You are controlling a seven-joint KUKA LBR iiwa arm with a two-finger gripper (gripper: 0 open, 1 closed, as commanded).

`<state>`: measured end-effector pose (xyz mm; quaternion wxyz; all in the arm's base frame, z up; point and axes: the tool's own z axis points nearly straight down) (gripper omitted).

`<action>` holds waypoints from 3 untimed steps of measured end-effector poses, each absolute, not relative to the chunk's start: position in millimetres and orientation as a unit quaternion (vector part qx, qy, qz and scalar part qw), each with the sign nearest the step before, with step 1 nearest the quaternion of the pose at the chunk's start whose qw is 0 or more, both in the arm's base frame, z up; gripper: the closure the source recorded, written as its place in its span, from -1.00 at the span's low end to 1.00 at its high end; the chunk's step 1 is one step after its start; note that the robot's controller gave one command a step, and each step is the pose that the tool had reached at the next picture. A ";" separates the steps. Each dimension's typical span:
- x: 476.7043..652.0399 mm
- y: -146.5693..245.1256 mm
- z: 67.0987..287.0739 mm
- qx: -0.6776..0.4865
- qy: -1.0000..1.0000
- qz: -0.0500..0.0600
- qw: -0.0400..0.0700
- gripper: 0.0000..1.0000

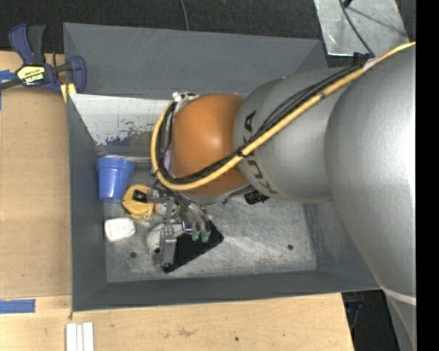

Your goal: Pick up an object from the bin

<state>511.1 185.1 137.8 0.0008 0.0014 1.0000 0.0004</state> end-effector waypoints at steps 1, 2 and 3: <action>544.0 131.7 80.6 -0.012 1.000 0.003 0.003 1.00; 544.1 131.7 80.6 -0.012 1.000 0.003 0.003 1.00; 542.4 130.1 98.7 0.005 1.000 0.000 0.000 1.00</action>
Offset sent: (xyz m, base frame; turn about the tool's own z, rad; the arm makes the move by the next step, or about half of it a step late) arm 0.0000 0.0000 0.0000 0.0000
